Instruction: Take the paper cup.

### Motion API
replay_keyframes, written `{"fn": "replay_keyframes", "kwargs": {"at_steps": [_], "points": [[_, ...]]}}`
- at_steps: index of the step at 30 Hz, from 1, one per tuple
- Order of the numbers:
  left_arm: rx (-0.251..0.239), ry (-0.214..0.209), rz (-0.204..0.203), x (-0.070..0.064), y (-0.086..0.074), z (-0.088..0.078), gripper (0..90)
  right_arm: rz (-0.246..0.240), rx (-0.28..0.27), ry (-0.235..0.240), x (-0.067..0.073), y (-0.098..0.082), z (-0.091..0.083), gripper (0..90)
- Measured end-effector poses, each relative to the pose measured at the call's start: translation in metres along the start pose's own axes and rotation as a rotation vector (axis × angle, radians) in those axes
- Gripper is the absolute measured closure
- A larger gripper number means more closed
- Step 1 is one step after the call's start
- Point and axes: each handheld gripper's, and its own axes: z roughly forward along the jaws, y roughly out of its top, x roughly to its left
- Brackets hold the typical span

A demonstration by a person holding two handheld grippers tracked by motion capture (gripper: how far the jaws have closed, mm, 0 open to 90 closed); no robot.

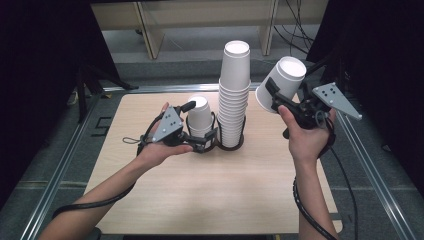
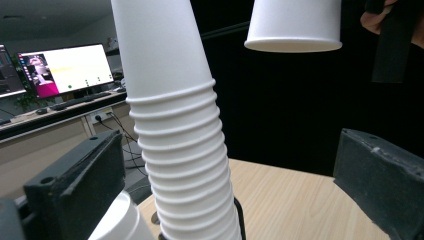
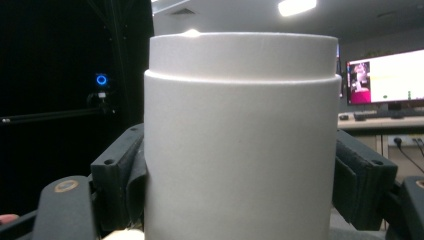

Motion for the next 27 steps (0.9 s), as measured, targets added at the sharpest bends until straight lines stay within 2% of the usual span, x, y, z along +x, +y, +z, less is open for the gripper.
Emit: {"fn": "replay_keyframes", "kwargs": {"at_steps": [1, 3, 7, 11, 17, 18, 21, 27], "points": [[0.002, -0.001, -0.002, -0.001, -0.003, -0.003, 0.0, 0.015, 0.018, -0.003, 0.0, -0.004, -0.002, 21.8], [0.007, -0.003, -0.006, -0.002, -0.006, -0.007, 0.0, 0.019, 0.023, -0.009, 0.0, -0.012, -0.003, 21.8], [0.027, 0.003, -0.014, -0.007, -0.024, -0.02, 0.0, 0.032, 0.036, -0.014, 0.0, -0.022, -0.008, 21.7], [0.043, 0.009, -0.038, -0.01, -0.037, -0.029, 0.0, 0.051, 0.047, -0.023, -0.003, -0.032, -0.014, 21.8], [0.061, 0.038, -0.057, -0.008, -0.055, -0.04, 0.0, 0.078, 0.069, -0.031, -0.005, -0.043, -0.02, 21.8], [0.064, 0.037, -0.056, -0.007, -0.056, -0.041, 0.0, 0.092, 0.076, -0.029, -0.004, -0.047, -0.021, 21.8], [0.07, 0.042, -0.061, -0.007, -0.06, -0.044, 0.0, 0.082, 0.083, -0.035, -0.005, -0.052, -0.023, 21.8], [0.07, 0.061, -0.101, -0.008, -0.072, -0.053, 0.0, 0.134, 0.125, -0.025, -0.002, -0.076, -0.027, 21.8]]}}
